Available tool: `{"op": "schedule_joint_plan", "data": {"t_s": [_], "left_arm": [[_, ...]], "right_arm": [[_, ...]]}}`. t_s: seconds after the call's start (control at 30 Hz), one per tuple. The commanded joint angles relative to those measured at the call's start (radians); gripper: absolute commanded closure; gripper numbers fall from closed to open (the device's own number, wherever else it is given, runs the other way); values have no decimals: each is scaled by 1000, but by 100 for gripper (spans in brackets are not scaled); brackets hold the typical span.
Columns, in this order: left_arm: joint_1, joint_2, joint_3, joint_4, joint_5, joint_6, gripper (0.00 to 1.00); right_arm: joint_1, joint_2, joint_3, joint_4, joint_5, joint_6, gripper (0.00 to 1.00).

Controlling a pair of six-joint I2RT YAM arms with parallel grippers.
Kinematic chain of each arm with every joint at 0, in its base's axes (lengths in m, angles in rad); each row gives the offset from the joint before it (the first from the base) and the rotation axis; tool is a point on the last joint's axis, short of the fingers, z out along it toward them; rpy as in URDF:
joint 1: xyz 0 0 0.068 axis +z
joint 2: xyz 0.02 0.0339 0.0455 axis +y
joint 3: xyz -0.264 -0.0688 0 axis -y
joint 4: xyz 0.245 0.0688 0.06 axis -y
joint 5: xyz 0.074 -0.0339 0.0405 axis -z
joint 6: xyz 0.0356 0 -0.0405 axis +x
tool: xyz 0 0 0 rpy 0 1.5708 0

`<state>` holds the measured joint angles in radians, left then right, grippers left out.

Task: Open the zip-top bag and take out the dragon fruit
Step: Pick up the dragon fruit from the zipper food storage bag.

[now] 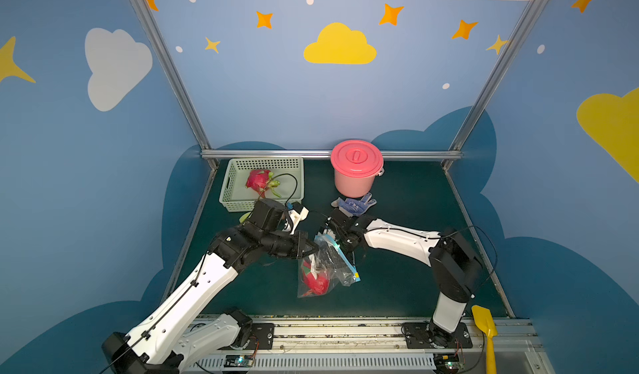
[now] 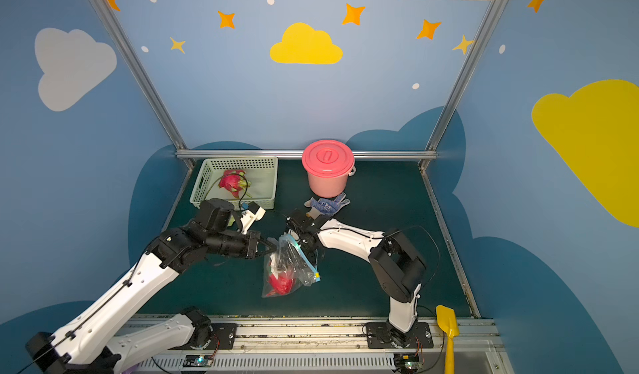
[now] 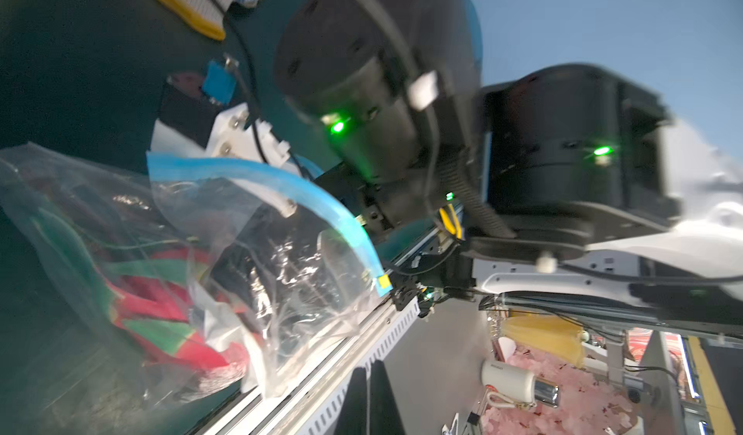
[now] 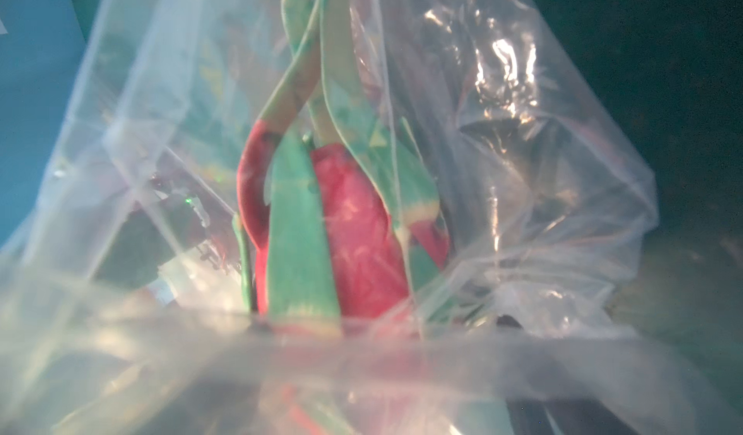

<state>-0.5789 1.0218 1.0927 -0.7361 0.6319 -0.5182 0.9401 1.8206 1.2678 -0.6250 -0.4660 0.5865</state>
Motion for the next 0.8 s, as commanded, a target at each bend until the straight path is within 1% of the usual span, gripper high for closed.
{"op": "schedule_joint_plan", "data": {"t_s": [0.0, 0.07, 0.1, 0.13, 0.17, 0.2, 0.23, 0.27, 0.33, 0.37, 0.4, 0.47, 0.53, 0.67, 0.77], "left_arm": [[0, 47, 18, 25, 10, -28, 97], [2, 79, -7, -7, 1, -20, 96], [0, 77, -35, -15, -33, -30, 94], [8, 58, -72, -41, -117, -58, 87], [29, 27, -104, -87, -223, -110, 67], [49, -8, -146, -102, -281, -148, 62], [73, -53, -211, -86, -337, -193, 61], [99, -103, -273, -58, -366, -249, 59], [152, -153, -371, -26, -366, -337, 58], [175, -160, -406, -26, -360, -354, 58], [188, -165, -430, -25, -364, -364, 59], [203, -163, -490, 19, -356, -386, 60], [213, -121, -529, 61, -326, -386, 65], [213, 34, -582, 158, -244, -372, 75], [210, 84, -629, 270, -211, -388, 76]], "right_arm": [[8, -4, -29, -60, 33, 6, 14], [11, 4, -22, -43, 1, 1, 14], [14, 9, -16, -42, -12, -3, 14], [16, 14, -12, -39, -23, -5, 14], [17, 18, -12, -34, -33, -2, 14], [18, 20, -12, -29, -40, 2, 14], [22, 24, -10, -28, -37, 3, 14], [25, 29, -5, -35, -28, 3, 14], [31, 42, 10, -48, -22, 3, 13], [37, 50, 23, -56, -20, 0, 13], [41, 56, 34, -65, -19, -5, 10], [53, 71, 60, -78, -21, -14, 9], [60, 91, 84, -89, -28, -20, 9], [73, 137, 130, -83, -50, -23, 9], [87, 186, 180, -104, -56, -32, 9]]}}
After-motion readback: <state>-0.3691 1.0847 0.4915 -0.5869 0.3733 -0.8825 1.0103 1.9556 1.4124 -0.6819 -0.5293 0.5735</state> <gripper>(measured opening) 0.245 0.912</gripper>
